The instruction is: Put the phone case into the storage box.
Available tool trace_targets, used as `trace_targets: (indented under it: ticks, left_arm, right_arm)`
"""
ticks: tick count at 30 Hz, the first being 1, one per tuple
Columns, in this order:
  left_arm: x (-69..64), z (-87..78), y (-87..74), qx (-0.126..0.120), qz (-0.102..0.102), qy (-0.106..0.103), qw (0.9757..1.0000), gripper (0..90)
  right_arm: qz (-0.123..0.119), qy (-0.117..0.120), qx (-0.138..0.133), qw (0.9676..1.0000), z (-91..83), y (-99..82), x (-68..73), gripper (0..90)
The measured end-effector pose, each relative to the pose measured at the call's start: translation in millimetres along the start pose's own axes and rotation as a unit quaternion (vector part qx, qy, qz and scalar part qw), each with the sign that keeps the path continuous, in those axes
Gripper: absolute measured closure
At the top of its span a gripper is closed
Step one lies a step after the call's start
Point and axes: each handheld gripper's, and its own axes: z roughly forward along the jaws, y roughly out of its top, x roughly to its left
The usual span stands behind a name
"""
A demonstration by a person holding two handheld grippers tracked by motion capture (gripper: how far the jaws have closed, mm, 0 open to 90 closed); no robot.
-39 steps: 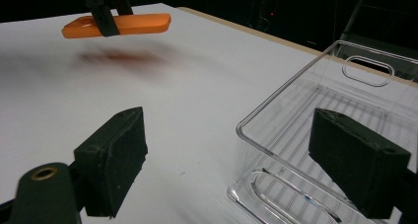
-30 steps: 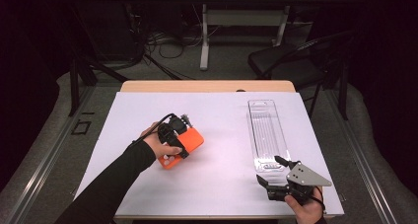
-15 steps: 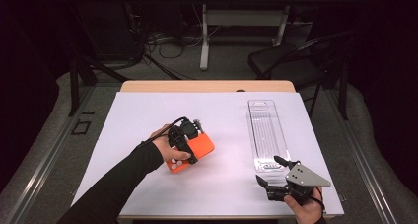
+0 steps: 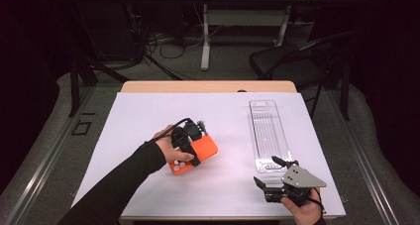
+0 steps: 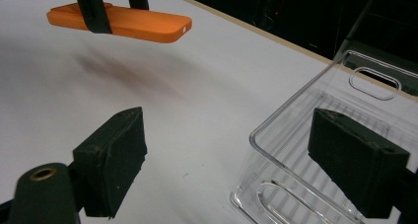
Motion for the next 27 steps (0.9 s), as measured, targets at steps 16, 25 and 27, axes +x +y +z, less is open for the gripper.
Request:
trace_targets:
  ticks: [16, 25, 27]
  left_arm:
    - [-1.8, -9.6, 0.5, -0.008, 0.002, -0.013, 0.9999, 16.3]
    - [-1.4, -11.8, -0.4, -0.005, 0.001, -0.017, 0.9998, 16.3]
    - [-1.6, -12.3, -0.4, -0.005, 0.002, -0.017, 0.9998, 16.3]
  right_arm:
    - [-0.054, 0.027, 0.069, 0.9958, 34.6, 37.1, 14.2, 14.4]
    - [-0.089, 0.054, 0.099, 0.9896, 57.5, 50.3, 22.3, 14.4]
    - [-0.094, 0.058, 0.106, 0.9882, 61.4, 51.8, 22.6, 14.5]
